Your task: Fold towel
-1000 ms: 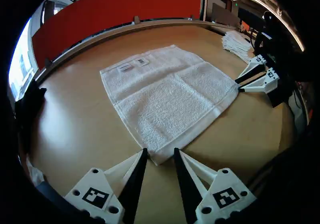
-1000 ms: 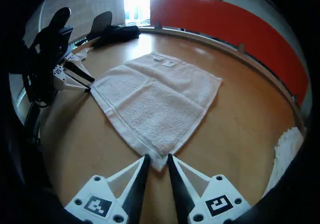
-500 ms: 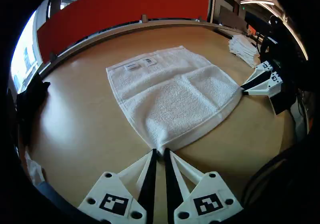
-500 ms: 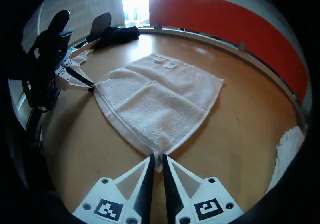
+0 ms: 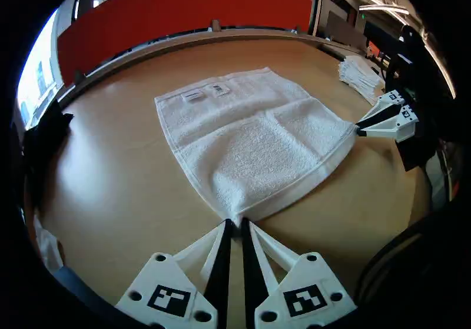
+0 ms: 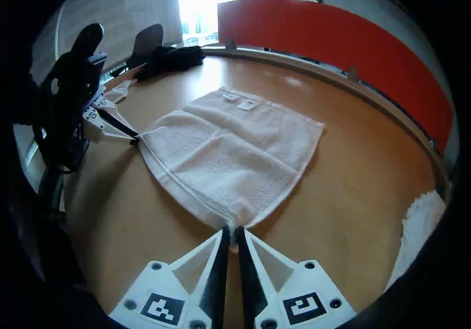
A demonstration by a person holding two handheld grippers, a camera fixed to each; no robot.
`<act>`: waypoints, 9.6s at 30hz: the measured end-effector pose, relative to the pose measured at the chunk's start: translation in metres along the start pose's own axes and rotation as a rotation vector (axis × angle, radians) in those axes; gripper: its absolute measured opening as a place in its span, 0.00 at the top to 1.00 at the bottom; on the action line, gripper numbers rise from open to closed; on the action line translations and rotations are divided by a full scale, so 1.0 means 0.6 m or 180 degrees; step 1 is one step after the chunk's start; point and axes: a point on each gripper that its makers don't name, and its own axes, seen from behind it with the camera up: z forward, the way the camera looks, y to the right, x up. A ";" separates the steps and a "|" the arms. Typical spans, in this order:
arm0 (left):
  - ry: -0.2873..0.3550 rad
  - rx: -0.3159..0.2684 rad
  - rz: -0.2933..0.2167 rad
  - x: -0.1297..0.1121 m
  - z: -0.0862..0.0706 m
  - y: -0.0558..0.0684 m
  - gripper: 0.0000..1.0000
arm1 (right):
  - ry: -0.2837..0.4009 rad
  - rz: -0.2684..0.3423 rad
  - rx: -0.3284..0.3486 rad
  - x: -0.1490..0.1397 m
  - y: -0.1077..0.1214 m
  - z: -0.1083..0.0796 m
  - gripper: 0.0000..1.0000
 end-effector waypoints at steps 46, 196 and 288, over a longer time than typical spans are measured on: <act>0.0175 -0.0009 -0.0340 0.112 -0.146 0.020 0.89 | 0.0502 -0.0037 -0.0070 0.163 -0.009 -0.143 0.89; -0.0075 0.0288 -0.1086 0.164 0.023 -0.102 0.05 | 0.0252 0.0226 -0.0302 0.177 0.145 0.039 0.16; -0.0203 0.0809 -0.1506 -0.064 -0.175 -0.112 0.05 | -0.0433 -0.0302 -0.0097 0.001 0.082 0.008 0.26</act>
